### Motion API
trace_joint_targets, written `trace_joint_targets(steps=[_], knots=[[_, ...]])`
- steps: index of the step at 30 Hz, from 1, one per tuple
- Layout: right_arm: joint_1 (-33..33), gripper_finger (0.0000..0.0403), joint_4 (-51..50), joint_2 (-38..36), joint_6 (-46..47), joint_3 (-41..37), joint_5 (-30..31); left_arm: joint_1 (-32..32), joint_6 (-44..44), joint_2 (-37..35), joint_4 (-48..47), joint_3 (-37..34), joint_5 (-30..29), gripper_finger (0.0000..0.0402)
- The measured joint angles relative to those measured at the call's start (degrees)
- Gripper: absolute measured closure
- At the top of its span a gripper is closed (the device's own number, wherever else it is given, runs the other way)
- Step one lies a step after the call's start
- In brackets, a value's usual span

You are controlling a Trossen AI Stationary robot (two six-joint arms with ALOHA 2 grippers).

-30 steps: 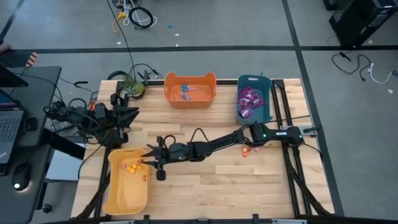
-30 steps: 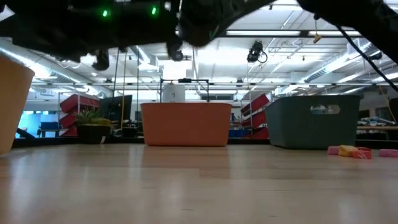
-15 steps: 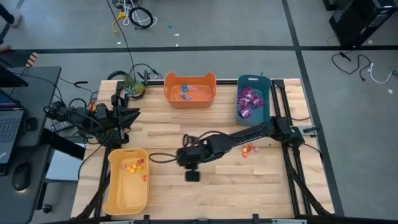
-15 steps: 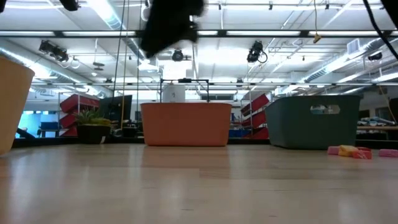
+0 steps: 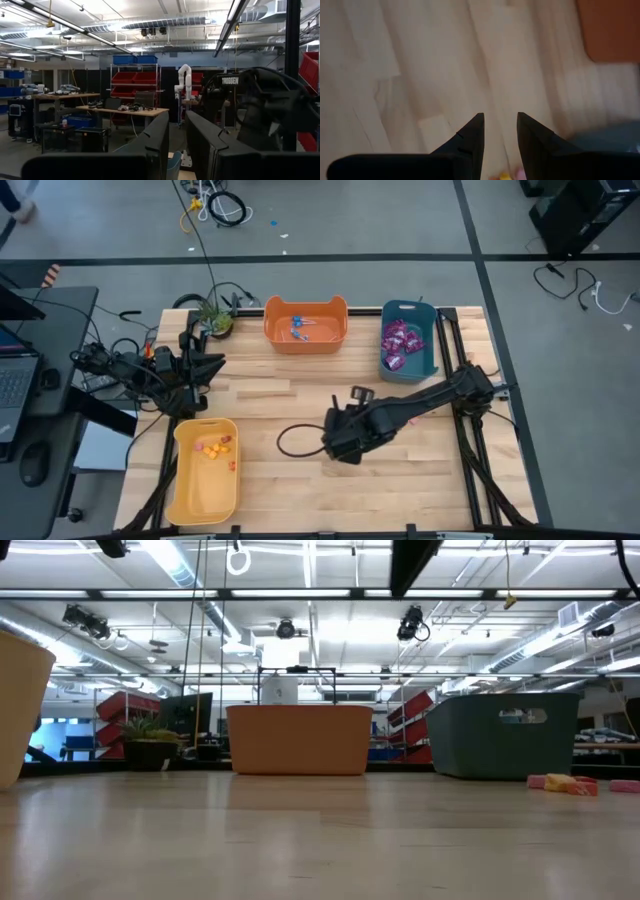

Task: Sort candy
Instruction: Put the left pink candy into the yellow bin

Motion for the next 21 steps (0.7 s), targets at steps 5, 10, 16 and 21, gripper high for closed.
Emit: trace_joint_targets(steps=[5,10,16,21], knots=[[1.08,0.0302,-4.47,-2.85,4.14,-0.02,1.67,-0.01,-0.01,0.0,0.0,0.0,0.0,0.0335],[1.44,0.0302,-6.94,-6.66,5.33,-0.02,3.67,-0.01,-0.01,0.0,0.01,0.0,0.0,0.0335],[1.41,0.0302,-7.23,-9.69,5.1,-0.02,6.6,-0.01,-0.01,0.0,0.0,0.0,0.0,0.0335],[1.42,0.0302,-5.51,-12.77,5.39,-5.72,7.44,0.0,-0.01,0.0,0.0,0.0,0.0,0.0335]])
